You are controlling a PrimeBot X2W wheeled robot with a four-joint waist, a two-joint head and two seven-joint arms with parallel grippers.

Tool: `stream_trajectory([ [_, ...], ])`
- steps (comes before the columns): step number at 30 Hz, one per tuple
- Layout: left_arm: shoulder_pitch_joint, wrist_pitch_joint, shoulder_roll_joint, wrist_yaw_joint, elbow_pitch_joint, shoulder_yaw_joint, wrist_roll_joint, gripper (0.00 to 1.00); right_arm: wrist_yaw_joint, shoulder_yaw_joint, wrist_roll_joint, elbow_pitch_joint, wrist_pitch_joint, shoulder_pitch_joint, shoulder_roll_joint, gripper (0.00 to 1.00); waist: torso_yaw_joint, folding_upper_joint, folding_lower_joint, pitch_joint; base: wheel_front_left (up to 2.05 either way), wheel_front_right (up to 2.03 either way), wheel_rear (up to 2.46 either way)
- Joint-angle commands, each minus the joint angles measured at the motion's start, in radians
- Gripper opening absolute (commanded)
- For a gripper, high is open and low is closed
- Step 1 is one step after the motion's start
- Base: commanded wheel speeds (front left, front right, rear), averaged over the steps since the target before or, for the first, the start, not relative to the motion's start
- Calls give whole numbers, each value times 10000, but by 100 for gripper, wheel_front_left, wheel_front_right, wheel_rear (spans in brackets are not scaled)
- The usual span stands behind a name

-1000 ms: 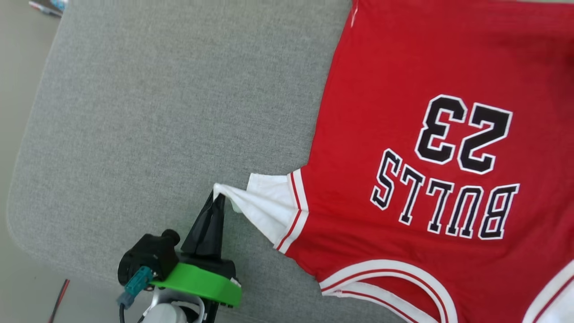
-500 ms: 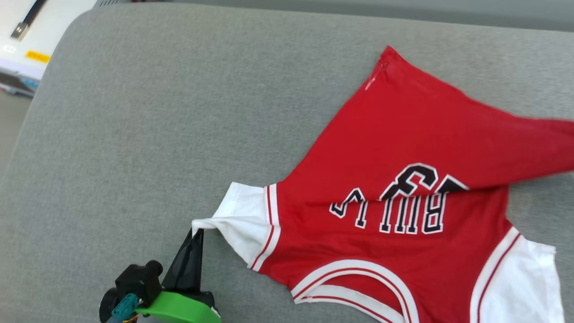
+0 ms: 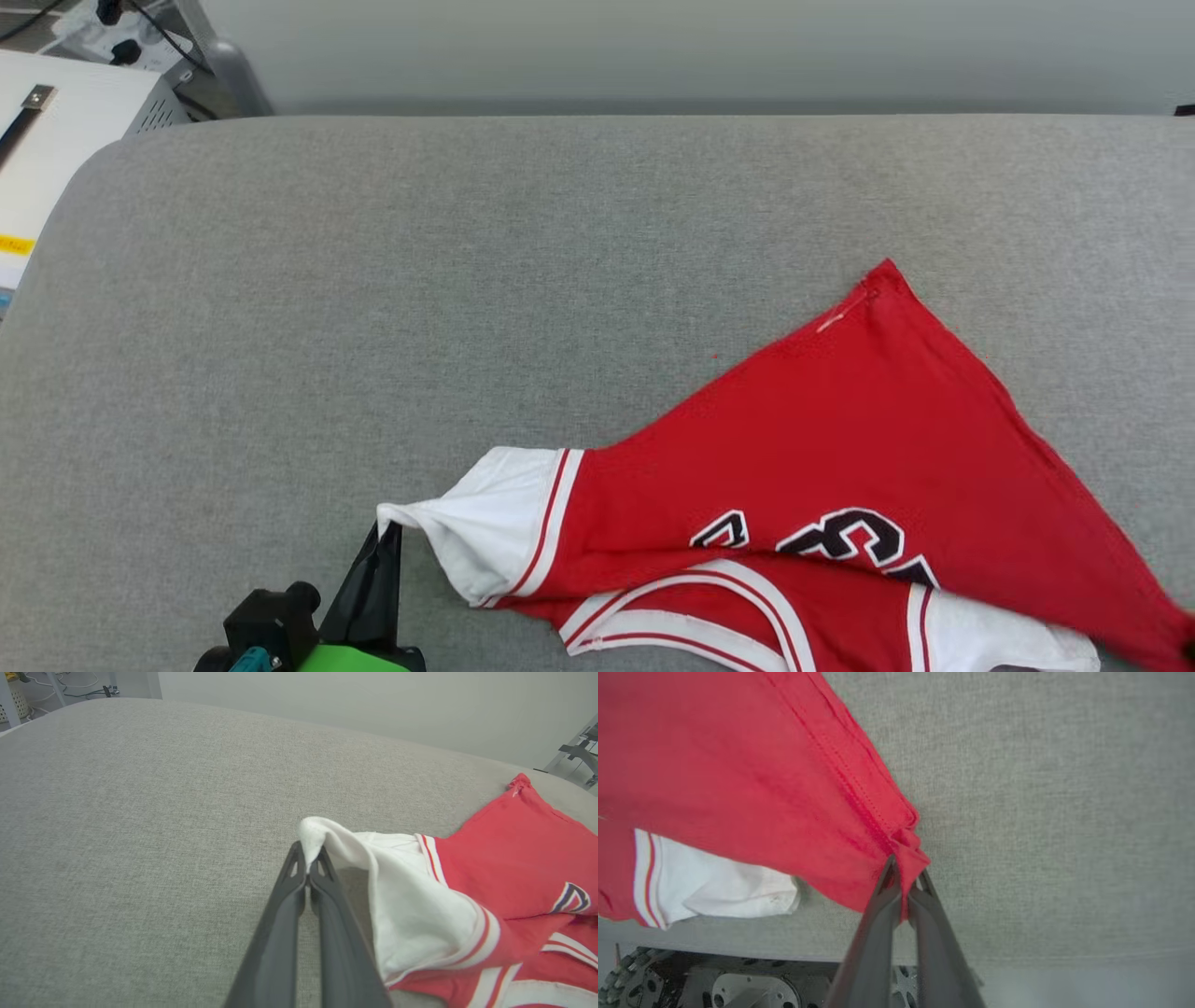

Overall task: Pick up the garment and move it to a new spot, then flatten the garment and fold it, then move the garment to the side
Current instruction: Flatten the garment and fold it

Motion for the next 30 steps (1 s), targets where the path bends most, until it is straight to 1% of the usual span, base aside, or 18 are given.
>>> stream_trajectory([
  [1, 89, -59, 91, -13, 58, 52, 62, 0, -7, -136, -138, -73, 114, 393, 274, 0, -55, -1, 1, -53, 0, 0, 0],
  [5, 57, -59, 103, -15, 139, 72, 69, 0, -7, -415, -356, -38, 380, 1031, 999, 0, -68, -1, 1, -65, 0, 0, 0],
  [7, 42, -59, 117, -16, 177, 66, 77, 0, -7, -511, -556, -45, 408, 1092, 1200, 0, -71, -1, 1, -65, 0, 0, 0],
  [8, 35, -59, 129, -17, 191, 66, 81, 0, -7, -619, -640, -83, 371, 1043, 1299, 39, -79, -1, 1, -65, 0, 0, 0],
  [9, 32, -59, 139, -17, 201, 66, 85, 0, -7, -718, -696, -138, 327, 979, 1363, 90, -85, -1, 1, -71, 0, 0, 0],
  [10, 26, -59, 149, -18, 209, 66, 88, 0, -7, -808, -762, -234, 266, 901, 1393, 90, -90, -1, 1, -76, 0, 0, 0],
  [11, 18, -59, 159, -18, 214, 67, 90, 0, -7, -897, -844, -348, 178, 825, 1388, 100, -91, -1, 1, -79, 0, 0, 0],
  [15, -60, -59, 192, -20, 202, 36, 116, 0, -7, -1310, -1086, -1156, -136, 292, 1187, 100, -34, -1, 1, -46, 0, 0, 0],
  [18, -183, -59, 185, -22, 168, -42, 149, 0, -7, -1521, -1222, -1885, -231, -318, 866, 100, 69, -1, 1, 67, 0, 0, 0],
  [22, -402, -59, 160, -24, 123, -191, 202, 0, -7, -1463, -1299, -2666, 34, -1436, 399, 100, 248, -1, 1, 291, 0, 0, 0],
  [25, -604, -59, 144, -26, 85, -318, 232, 0, -7, -1033, -1437, -2962, 447, -2406, 20, 100, 412, -1, 1, 511, 0, 0, 0],
  [30, -970, -59, 111, -28, -2, -487, 270, 0, -7, 415, -1622, -2803, 1552, -4253, -320, 100, 744, -1, 1, 899, 0, 0, 0],
])
